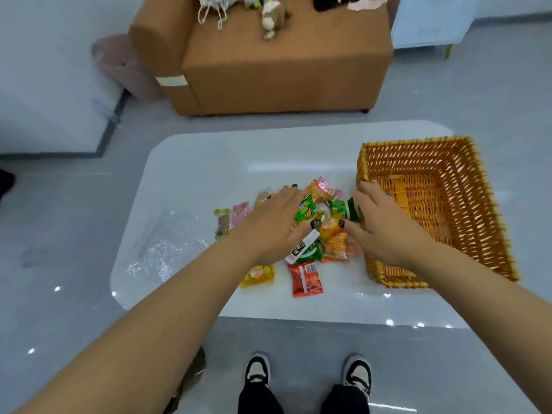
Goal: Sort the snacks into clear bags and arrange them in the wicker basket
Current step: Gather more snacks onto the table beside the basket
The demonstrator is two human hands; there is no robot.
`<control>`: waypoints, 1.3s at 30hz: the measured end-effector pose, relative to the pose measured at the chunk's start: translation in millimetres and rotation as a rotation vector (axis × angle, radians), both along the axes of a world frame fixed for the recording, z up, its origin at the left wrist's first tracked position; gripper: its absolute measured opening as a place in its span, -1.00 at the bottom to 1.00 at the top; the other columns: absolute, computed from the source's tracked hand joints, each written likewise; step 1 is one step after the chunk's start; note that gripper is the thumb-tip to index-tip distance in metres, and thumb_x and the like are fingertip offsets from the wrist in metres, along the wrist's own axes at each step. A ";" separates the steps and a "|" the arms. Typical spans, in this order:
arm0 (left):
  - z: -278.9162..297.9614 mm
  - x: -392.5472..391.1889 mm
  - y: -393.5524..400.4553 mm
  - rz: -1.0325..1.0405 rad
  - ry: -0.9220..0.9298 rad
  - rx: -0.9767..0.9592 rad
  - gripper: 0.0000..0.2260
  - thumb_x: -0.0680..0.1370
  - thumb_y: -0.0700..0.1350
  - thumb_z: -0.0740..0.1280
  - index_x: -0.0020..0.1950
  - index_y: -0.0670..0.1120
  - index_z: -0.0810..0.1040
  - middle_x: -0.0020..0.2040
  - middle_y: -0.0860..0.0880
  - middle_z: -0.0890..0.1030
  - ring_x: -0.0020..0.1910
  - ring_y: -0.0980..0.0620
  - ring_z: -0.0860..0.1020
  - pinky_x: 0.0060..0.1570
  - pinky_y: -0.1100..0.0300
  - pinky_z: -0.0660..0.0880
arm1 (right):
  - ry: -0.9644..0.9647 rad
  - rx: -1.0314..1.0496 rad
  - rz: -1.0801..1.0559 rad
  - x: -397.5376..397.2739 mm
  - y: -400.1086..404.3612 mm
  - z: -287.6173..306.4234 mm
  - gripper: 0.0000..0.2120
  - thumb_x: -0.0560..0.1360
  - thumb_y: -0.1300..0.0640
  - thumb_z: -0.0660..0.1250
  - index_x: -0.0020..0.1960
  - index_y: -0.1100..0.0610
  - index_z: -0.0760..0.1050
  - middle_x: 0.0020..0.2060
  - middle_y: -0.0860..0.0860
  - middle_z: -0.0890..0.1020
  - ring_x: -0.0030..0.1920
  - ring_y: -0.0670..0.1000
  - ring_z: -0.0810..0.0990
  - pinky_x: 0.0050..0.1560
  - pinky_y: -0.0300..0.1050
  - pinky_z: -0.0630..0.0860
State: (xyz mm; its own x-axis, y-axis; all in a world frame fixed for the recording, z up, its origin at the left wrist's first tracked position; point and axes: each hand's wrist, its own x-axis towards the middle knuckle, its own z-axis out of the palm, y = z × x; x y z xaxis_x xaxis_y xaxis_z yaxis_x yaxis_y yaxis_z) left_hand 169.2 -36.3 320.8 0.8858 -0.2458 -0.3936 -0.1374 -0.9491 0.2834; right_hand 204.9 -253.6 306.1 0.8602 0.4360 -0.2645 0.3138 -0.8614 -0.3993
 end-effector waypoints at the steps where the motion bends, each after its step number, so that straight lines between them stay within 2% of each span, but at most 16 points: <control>1: 8.4 1.1 -7.2 0.038 0.015 -0.005 -0.39 0.67 0.16 0.01 0.61 -0.06 -0.12 0.62 -0.01 -0.07 0.58 0.07 -0.11 0.50 0.13 -0.07 | 0.021 -0.027 0.003 7.5 -5.4 9.3 -0.32 0.60 -0.15 0.13 0.57 0.14 -0.03 0.56 0.06 -0.01 0.56 0.08 -0.11 0.50 -0.03 -0.05; 6: 50.4 7.8 -43.7 0.156 0.067 -0.008 -0.40 0.68 0.12 0.05 0.61 -0.10 -0.09 0.62 -0.03 -0.05 0.59 0.03 -0.11 0.52 0.07 -0.04 | 0.067 -0.136 0.080 32.8 -40.0 63.5 -0.28 0.60 -0.17 0.12 0.57 0.18 -0.06 0.56 0.09 -0.01 0.56 0.13 -0.13 0.51 0.05 -0.05; 10: 62.5 28.0 -60.5 0.194 0.071 -0.046 -0.41 0.68 0.12 0.04 0.61 -0.11 -0.07 0.62 -0.03 -0.05 0.59 0.05 -0.12 0.52 0.11 -0.06 | 0.058 -0.159 0.118 47.8 -60.6 79.2 -0.27 0.58 -0.16 0.16 0.57 0.18 -0.04 0.56 0.08 0.03 0.56 0.12 -0.11 0.53 0.07 -0.03; 16: 62.6 73.6 -84.2 0.225 0.047 -0.143 -0.38 0.66 0.15 0.05 0.61 -0.09 -0.07 0.62 -0.01 -0.07 0.58 0.06 -0.18 0.54 0.02 -0.01 | 0.109 -0.183 0.120 80.2 -74.3 77.8 -0.28 0.59 -0.15 0.16 0.57 0.16 -0.05 0.57 0.08 0.00 0.56 0.11 -0.11 0.51 0.04 -0.05; 21: 55.8 111.8 -100.1 0.170 0.068 -0.165 -0.34 0.65 0.11 0.14 0.61 -0.10 -0.11 0.62 -0.02 -0.10 0.58 0.05 -0.19 0.51 0.09 -0.03 | 0.154 -0.204 0.072 117.2 -89.6 75.0 -0.34 0.62 -0.11 0.12 0.57 0.17 -0.03 0.57 0.08 0.00 0.56 0.10 -0.11 0.52 0.03 -0.04; 26: 46.3 137.4 -118.9 0.206 0.092 -0.176 -0.29 0.63 0.11 0.21 0.61 -0.08 -0.13 0.62 0.00 -0.12 0.58 0.06 -0.18 0.50 0.10 -0.01 | 0.156 -0.235 0.093 148.6 -111.8 69.2 -0.33 0.62 -0.11 0.13 0.58 0.15 -0.04 0.57 0.06 0.00 0.56 0.11 -0.09 0.52 0.03 -0.04; 32: 24.6 174.5 -164.6 0.309 0.106 -0.204 -0.25 0.60 0.12 0.25 0.61 -0.05 -0.12 0.62 0.02 -0.10 0.58 0.06 -0.18 0.51 0.09 -0.01 | 0.201 -0.195 0.127 200.1 -150.3 51.4 -0.42 0.64 -0.01 0.11 0.58 0.08 -0.01 0.57 0.07 -0.03 0.56 0.10 -0.11 0.51 0.01 -0.03; 39: 8.4 211.3 -254.0 0.491 0.139 -0.178 -0.30 0.62 0.07 0.23 0.62 -0.06 -0.11 0.62 0.01 -0.09 0.58 0.04 -0.17 0.53 0.02 0.01 | 0.212 -0.176 0.253 271.2 -226.3 30.6 -0.41 0.63 0.00 0.14 0.58 0.10 0.01 0.56 0.06 0.05 0.56 0.07 -0.03 0.50 -0.02 0.03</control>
